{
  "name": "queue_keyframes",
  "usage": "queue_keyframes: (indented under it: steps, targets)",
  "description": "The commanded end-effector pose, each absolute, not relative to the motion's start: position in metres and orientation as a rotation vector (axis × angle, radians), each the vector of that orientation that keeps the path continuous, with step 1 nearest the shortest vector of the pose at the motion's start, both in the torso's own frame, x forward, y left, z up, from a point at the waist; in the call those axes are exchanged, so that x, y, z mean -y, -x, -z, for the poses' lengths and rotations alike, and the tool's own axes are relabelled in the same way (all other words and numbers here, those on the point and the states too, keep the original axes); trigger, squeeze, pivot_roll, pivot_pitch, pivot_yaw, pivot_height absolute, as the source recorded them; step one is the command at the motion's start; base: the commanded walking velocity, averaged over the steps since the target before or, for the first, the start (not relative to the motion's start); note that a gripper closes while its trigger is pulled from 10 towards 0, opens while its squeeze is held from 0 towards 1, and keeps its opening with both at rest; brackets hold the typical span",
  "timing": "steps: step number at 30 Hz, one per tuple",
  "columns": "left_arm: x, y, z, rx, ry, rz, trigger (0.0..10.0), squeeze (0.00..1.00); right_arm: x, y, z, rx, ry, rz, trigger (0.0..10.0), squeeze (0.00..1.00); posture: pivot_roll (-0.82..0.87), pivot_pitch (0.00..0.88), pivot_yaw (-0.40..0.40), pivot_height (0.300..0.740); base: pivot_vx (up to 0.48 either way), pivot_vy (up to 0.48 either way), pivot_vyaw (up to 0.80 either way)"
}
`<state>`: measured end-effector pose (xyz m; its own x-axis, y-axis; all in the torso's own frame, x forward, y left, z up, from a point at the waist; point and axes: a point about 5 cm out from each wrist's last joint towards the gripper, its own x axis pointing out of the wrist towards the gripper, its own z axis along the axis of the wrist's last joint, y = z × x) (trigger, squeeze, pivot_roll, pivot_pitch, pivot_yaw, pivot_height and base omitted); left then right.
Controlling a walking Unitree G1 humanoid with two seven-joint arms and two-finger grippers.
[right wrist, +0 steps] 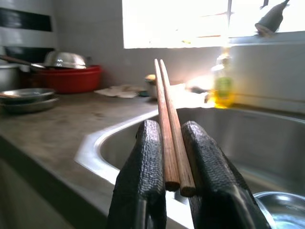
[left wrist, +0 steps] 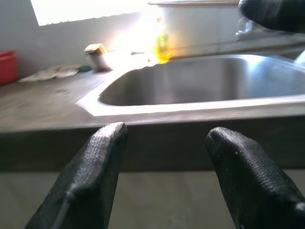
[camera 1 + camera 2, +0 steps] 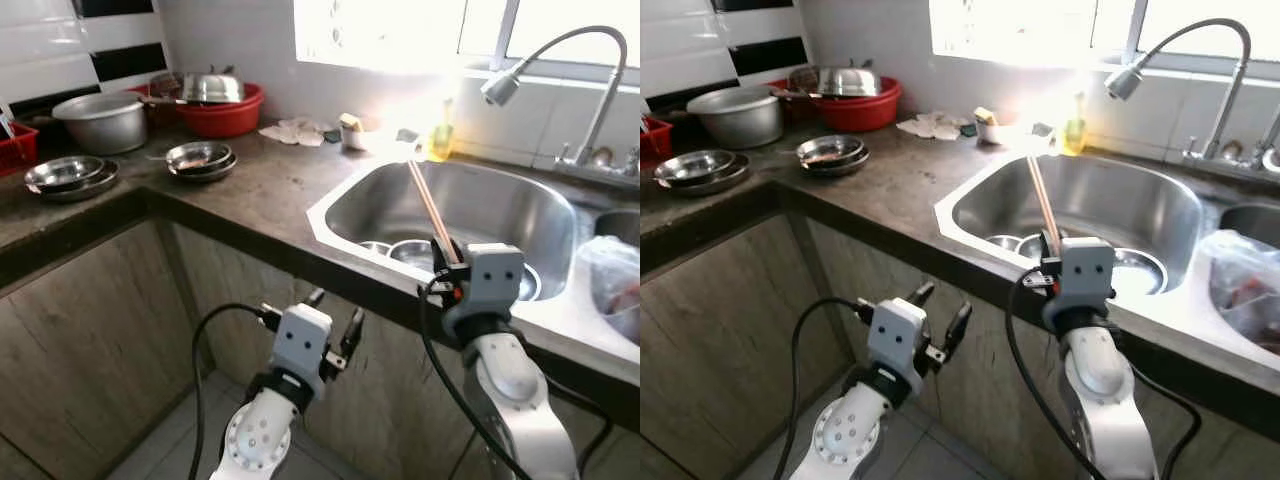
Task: Kitchen organization
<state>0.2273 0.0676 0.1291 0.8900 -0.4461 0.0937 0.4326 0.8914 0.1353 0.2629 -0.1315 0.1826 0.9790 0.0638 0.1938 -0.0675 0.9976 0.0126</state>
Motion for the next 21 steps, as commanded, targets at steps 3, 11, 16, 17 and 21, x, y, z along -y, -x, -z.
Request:
queue_keyframes:
  steps: [3,11,16,17,21]
  targets:
    - [-0.069,-0.228,-0.131,0.13,-0.115,0.45,10.0,0.0,0.129,-0.264,-0.185,0.191,-0.008,-0.087,10.0,0.0,0.18,0.0,-0.038,0.74,0.328,0.0,-0.53]
    - [-0.068,-0.228,-0.127,0.16,-0.165,0.448,10.0,0.0,0.13,-0.27,-0.179,0.146,0.028,-0.126,10.0,0.0,0.18,0.0,-0.041,0.74,0.329,0.0,-0.3]
    - [-0.068,-0.226,-0.13,0.14,-0.127,0.446,10.0,0.0,0.13,-0.274,-0.182,0.151,0.057,-0.148,10.0,0.0,0.18,0.0,-0.042,0.74,0.328,0.0,0.0]
    - [-0.068,-0.227,-0.13,0.129,-0.117,0.44,10.0,0.0,0.132,-0.276,-0.183,0.143,0.068,-0.152,10.0,0.0,0.18,0.0,-0.044,0.74,0.296,0.0,0.0]
    - [-0.068,-0.228,-0.13,0.137,-0.123,0.436,10.0,0.0,0.135,-0.283,-0.181,0.077,0.118,-0.186,10.0,0.0,0.18,0.0,-0.042,0.74,0.0,0.0,0.0]
